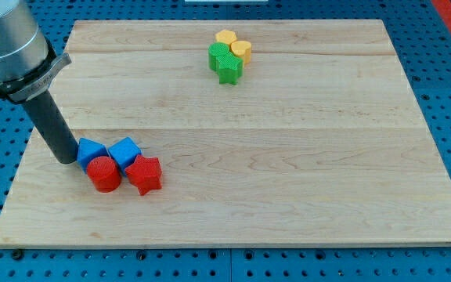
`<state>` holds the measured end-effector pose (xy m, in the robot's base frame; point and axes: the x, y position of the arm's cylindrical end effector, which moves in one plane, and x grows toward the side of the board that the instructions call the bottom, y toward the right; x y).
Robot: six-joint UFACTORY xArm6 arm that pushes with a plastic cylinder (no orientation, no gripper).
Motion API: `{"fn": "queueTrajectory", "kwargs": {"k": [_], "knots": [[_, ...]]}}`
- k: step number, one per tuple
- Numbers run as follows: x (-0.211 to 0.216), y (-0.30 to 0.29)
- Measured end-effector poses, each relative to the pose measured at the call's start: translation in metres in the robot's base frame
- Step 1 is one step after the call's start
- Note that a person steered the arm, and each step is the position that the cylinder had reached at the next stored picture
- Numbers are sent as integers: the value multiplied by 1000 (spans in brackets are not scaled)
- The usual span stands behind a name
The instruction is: Separate the yellow heart and yellow hexagon from green circle and green star
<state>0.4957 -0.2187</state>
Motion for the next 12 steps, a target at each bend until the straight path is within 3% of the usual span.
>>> {"fn": "queueTrajectory", "kwargs": {"k": [2,3,5,6,8,9,12], "knots": [[-11,0],[-77,0],[-194,55],[-226,136],[-239,235],[-208,245],[-233,229]]}}
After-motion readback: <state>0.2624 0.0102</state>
